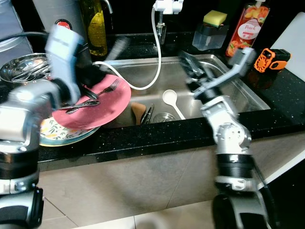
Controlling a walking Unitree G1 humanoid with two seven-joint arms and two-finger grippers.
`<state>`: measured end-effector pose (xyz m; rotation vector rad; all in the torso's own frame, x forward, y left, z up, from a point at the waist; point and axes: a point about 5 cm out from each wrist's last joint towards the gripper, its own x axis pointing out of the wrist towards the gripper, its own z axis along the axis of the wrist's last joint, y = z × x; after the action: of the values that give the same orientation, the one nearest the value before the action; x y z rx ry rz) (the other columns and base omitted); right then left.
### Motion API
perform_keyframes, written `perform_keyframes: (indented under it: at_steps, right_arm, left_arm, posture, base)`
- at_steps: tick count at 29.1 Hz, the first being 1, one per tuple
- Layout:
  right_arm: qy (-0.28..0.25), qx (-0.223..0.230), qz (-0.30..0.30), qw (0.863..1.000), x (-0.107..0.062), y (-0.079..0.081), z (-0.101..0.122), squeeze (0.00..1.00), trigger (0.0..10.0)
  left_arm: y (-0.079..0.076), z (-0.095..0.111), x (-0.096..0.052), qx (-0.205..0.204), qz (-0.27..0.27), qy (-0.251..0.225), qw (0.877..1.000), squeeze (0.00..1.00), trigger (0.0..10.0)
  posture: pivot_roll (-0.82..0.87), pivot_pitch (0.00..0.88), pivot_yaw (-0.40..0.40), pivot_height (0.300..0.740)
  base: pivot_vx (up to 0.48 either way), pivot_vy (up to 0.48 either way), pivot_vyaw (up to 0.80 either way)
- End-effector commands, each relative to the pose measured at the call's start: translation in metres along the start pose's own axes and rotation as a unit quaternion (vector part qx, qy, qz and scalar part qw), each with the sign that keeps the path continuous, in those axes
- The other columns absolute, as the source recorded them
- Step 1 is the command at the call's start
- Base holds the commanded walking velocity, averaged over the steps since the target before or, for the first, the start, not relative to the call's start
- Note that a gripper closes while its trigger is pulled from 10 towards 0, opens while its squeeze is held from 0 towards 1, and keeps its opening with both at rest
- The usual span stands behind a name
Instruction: Kitchen organization
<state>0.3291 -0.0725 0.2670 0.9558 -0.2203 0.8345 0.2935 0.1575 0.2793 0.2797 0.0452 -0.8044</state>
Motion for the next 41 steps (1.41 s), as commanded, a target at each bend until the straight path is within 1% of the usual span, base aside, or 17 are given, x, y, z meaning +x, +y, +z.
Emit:
perform_keyframes:
  at_steps: [1, 4, 8, 13, 14, 15, 16, 17, 18, 20, 22, 27, 30, 34, 35, 39, 41]
  right_arm:
    - [-0.006, 0.024, 0.014, 1.0, 0.004, 0.007, 0.001, 0.0, 10.0]
    - [0.013, 0.018, 0.027, 0.999, 0.011, 0.014, -0.01, 0.0, 10.0]
    - [0.034, 0.02, 0.025, 0.999, 0.011, 0.014, -0.013, 0.0, 10.0]
    - [0.035, 0.018, 0.009, 0.999, 0.009, 0.01, -0.011, 0.0, 10.0]
    - [0.018, 0.017, -0.006, 1.0, 0.008, 0.006, -0.004, 0.0, 10.0]
    - [0.005, 0.018, -0.01, 1.0, 0.007, 0.004, 0.002, 0.0, 10.0]
    - [0.005, 0.018, -0.01, 1.0, 0.007, 0.004, 0.002, 0.0, 10.0]
    - [-0.029, 0.016, -0.015, 0.999, 0.004, 0.0, 0.016, 0.0, 10.0]
    - [-0.042, 0.015, -0.019, 0.999, 0.003, -0.002, 0.022, 0.0, 10.0]
    - [-0.053, 0.013, -0.026, 0.998, 0.0, -0.006, 0.029, 0.0, 10.0]
    - [-0.056, 0.009, -0.033, 0.998, -0.002, -0.009, 0.032, 0.0, 10.0]
    - [-0.038, 0.006, -0.037, 0.999, -0.003, -0.01, 0.025, 0.0, 10.0]
    - [0.003, 0.011, -0.03, 0.999, -0.001, -0.007, 0.006, 0.0, 10.0]
    - [0.017, 0.018, -0.028, 0.999, 0.001, -0.005, -0.003, 0.0, 10.0]
    - [0.03, 0.026, -0.027, 0.999, 0.002, -0.003, -0.013, 0.0, 10.0]
    - [0.039, 0.036, -0.021, 0.998, 0.005, 0.0, -0.021, 0.0, 10.0]
    - [0.039, 0.036, -0.021, 0.998, 0.005, 0.0, -0.021, 0.0, 10.0]
  left_arm:
    - [-0.011, 0.005, 0.001, 0.014, -0.04, -0.02, 0.999, 0.0, 10.0]
    - [-0.019, 0.008, 0.005, 0.027, -0.067, -0.029, 0.997, 0.0, 10.0]
    - [-0.021, 0.008, 0.005, 0.034, -0.073, -0.032, 0.996, 0.0, 10.0]
    - [-0.016, 0.005, 0.004, 0.036, -0.05, -0.021, 0.998, 0.0, 10.0]
    - [-0.005, 0.0, 0.005, 0.036, -0.005, -0.005, 0.999, 0.0, 10.0]
    - [0.002, -0.003, 0.005, 0.035, 0.023, 0.003, 0.999, 0.0, 10.0]
    - [0.002, -0.003, 0.005, 0.035, 0.023, 0.003, 0.999, 0.0, 10.0]
    - [0.017, -0.005, 0.003, 0.03, 0.08, 0.007, 0.996, 0.0, 10.0]
    - [0.022, -0.005, 0.002, 0.028, 0.103, 0.006, 0.994, 0.0, 10.0]
    - [0.029, -0.003, 0.001, 0.025, 0.13, -0.002, 0.991, 0.0, 10.0]
    - [0.031, 0.0, 0.0, 0.025, 0.14, -0.012, 0.99, 0.0, 10.0]
    - [0.023, 0.006, 0.001, 0.031, 0.106, -0.032, 0.993, 0.0, 10.0]
    - [0.004, 0.009, 0.006, 0.046, 0.045, -0.052, 0.997, 0.0, 10.0]
    - [-0.003, 0.01, 0.008, 0.052, 0.018, -0.06, 0.997, 0.0, 10.0]
    - [-0.011, 0.01, 0.01, 0.053, -0.012, -0.066, 0.996, 0.0, 10.0]
    - [-0.018, 0.011, 0.012, 0.056, -0.036, -0.07, 0.995, 0.0, 10.0]
    - [-0.018, 0.011, 0.012, 0.056, -0.036, -0.07, 0.995, 0.0, 10.0]
  posture:
    - [0.27, 0.0, -0.034, 0.74]
    - [0.27, 0.0, -0.032, 0.74]
    - [0.27, 0.0, -0.032, 0.74]
    - [0.27, 0.0, -0.032, 0.74]
    - [0.27, 0.0, -0.032, 0.74]
    - [0.27, 0.0, -0.032, 0.74]
    - [0.27, 0.0, -0.032, 0.74]
    - [0.28, 0.0, -0.041, 0.74]
    - [0.28, 0.0, -0.041, 0.74]
    - [0.28, 0.0, -0.047, 0.74]
    - [0.28, 0.0, -0.049, 0.74]
    - [0.28, 0.0, -0.05, 0.74]
    - [0.28, 0.0, -0.05, 0.74]
    - [0.28, 0.0, -0.05, 0.74]
    - [0.28, 0.0, -0.05, 0.74]
    - [0.27, 0.0, -0.048, 0.74]
    - [0.27, 0.0, -0.048, 0.74]
  base:
    - [0.0, 0.0, 0.0]
    - [0.0, 0.0, 0.0]
    - [0.0, 0.0, 0.0]
    - [0.0, 0.0, 0.0]
    - [0.0, 0.0, 0.0]
    - [0.0, 0.0, 0.0]
    - [0.0, 0.0, 0.0]
    - [0.0, 0.0, 0.0]
    - [0.0, 0.0, 0.0]
    - [0.0, 0.0, 0.0]
    - [0.0, 0.0, 0.0]
    - [0.0, 0.0, 0.0]
    - [0.0, 0.0, 0.0]
    - [0.0, 0.0, 0.0]
    - [0.0, 0.0, 0.0]
    - [0.0, 0.0, 0.0]
    - [0.0, 0.0, 0.0]
